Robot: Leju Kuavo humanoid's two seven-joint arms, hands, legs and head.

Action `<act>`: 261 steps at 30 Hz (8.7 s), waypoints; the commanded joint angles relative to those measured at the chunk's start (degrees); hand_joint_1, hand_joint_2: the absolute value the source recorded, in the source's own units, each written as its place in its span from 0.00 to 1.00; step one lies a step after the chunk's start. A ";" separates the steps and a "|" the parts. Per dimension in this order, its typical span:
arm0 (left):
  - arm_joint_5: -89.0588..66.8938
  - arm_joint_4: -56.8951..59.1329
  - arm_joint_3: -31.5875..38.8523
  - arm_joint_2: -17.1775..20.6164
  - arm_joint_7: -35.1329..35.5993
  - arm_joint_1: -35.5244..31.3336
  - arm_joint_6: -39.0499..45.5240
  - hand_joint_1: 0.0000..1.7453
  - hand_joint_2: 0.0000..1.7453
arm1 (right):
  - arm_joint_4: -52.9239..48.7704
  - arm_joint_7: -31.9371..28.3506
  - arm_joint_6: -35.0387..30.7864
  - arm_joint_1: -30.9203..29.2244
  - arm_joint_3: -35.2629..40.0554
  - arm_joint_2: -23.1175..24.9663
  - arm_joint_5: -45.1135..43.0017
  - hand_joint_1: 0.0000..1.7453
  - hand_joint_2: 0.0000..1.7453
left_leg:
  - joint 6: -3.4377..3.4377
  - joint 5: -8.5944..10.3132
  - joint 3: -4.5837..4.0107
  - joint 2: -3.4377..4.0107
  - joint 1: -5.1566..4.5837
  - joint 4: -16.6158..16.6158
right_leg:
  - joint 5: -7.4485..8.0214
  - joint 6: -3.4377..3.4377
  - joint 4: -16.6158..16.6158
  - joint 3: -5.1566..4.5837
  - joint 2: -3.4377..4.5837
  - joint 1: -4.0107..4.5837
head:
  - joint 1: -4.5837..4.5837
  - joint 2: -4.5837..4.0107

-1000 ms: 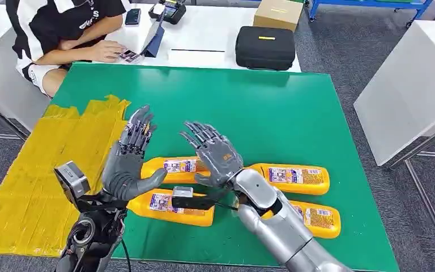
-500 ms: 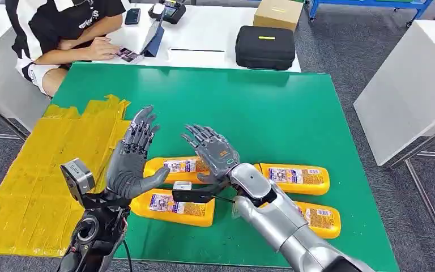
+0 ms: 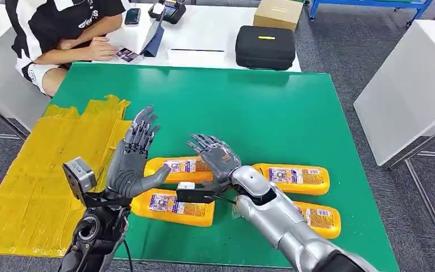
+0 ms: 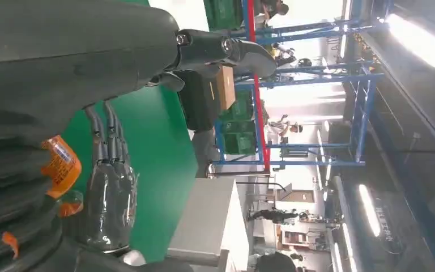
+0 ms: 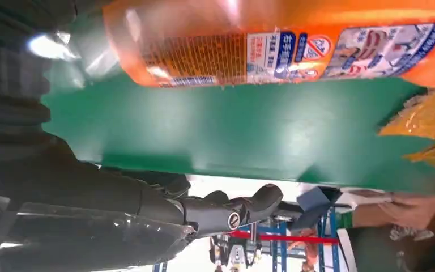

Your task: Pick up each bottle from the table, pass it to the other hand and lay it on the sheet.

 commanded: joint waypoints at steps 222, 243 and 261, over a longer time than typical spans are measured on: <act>29.99 16.22 5.85 -0.16 5.61 -4.72 1.69 0.00 1.00 | -29.99 -6.41 -11.93 19.61 10.20 -0.86 -24.61 1.00 1.00 | 0.02 -0.09 0.13 -0.04 0.03 -0.01 | -0.08 -0.25 -0.02 0.12 0.00 0.05 | 0.00 0.00; 29.62 15.91 7.03 -1.05 3.13 -6.05 4.91 1.00 1.00 | -32.10 -6.96 -15.20 20.90 8.19 -2.13 -26.09 1.00 1.00 | 0.01 -0.05 0.05 -0.08 0.03 -0.02 | -0.05 -0.21 -0.03 0.02 -0.05 0.04 | 0.00 0.00; 23.94 17.10 6.71 0.03 -1.38 -7.97 9.67 1.00 1.00 | -37.78 -8.69 -18.50 22.63 4.69 -2.44 -30.55 0.36 1.00 | 0.05 -0.17 0.25 -0.19 0.04 0.07 | -0.19 -0.42 0.05 0.24 -0.11 0.08 | 0.00 0.00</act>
